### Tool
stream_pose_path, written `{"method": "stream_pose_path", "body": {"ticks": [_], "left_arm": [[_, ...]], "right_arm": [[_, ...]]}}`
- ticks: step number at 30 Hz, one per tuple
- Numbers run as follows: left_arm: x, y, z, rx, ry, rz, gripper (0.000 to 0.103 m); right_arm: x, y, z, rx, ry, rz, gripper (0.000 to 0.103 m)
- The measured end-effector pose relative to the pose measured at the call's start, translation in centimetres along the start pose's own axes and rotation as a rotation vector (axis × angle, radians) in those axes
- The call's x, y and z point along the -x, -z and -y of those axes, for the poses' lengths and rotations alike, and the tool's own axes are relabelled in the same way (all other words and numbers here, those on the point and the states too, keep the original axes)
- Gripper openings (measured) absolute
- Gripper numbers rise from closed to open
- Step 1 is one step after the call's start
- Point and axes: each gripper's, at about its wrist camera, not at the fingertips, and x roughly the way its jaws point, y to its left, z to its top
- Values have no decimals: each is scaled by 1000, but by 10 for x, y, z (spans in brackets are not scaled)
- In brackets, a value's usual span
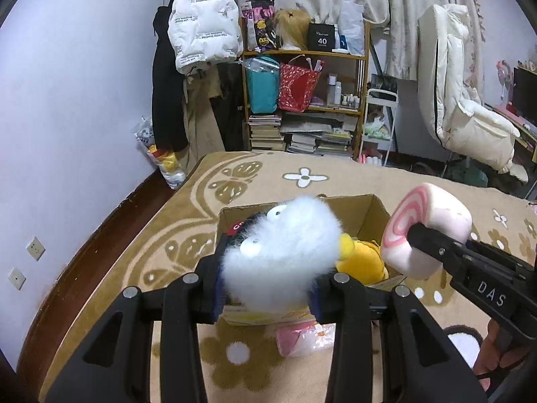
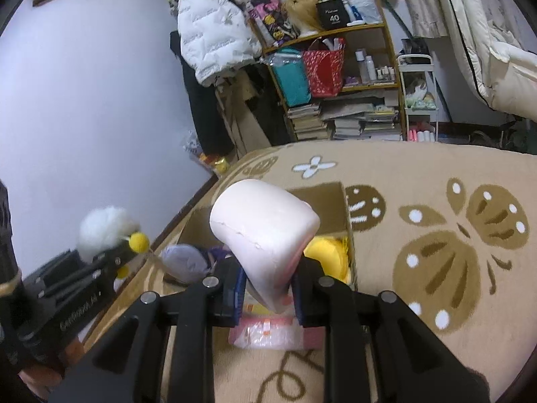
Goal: Organize soft objects
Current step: 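Lift both held plushes up over the box, then open both tools to drop the plushes into the box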
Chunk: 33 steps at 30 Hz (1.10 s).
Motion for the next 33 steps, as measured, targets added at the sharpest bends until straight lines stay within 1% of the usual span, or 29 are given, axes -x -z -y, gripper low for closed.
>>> {"method": "stream_pose_path", "body": {"ticks": [4, 8, 11, 17, 19, 21, 25, 27, 30, 31, 32, 33], "left_arm": [[-10, -3, 8, -22, -3, -5, 37], [-22, -7, 13, -13, 45, -23, 37], [-30, -11, 20, -39, 34, -33, 37], [-46, -17, 26, -45, 15, -42, 38], [-54, -19, 26, -31, 41, -63, 38], [-60, -18, 25, -19, 47, -70, 38], [-69, -14, 25, -30, 20, -76, 39], [-74, -13, 25, -35, 11, -86, 40], [-79, -10, 27, -59, -21, -84, 43], [-80, -9, 27, -59, -24, -90, 49], [-82, -8, 26, -50, -18, -102, 51], [-84, -8, 24, -39, -9, -111, 51]], "right_arm": [[-6, -5, 5, 1, 11, 3, 25], [-12, -7, 8, -4, 17, -5, 27], [-20, -10, 10, 5, 15, -18, 28], [-34, -13, 16, 18, 12, -45, 32], [-39, -13, 17, 23, 16, -48, 33], [-43, -12, 20, 14, 6, -54, 34], [-49, -10, 26, 6, 8, -63, 36], [-53, -9, 29, 3, 13, -69, 37], [-58, -8, 33, -2, 18, -80, 38], [-59, -8, 34, -3, 22, -81, 39], [-60, -8, 35, -6, 24, -82, 40], [-60, -8, 37, -9, 23, -85, 40]]}}
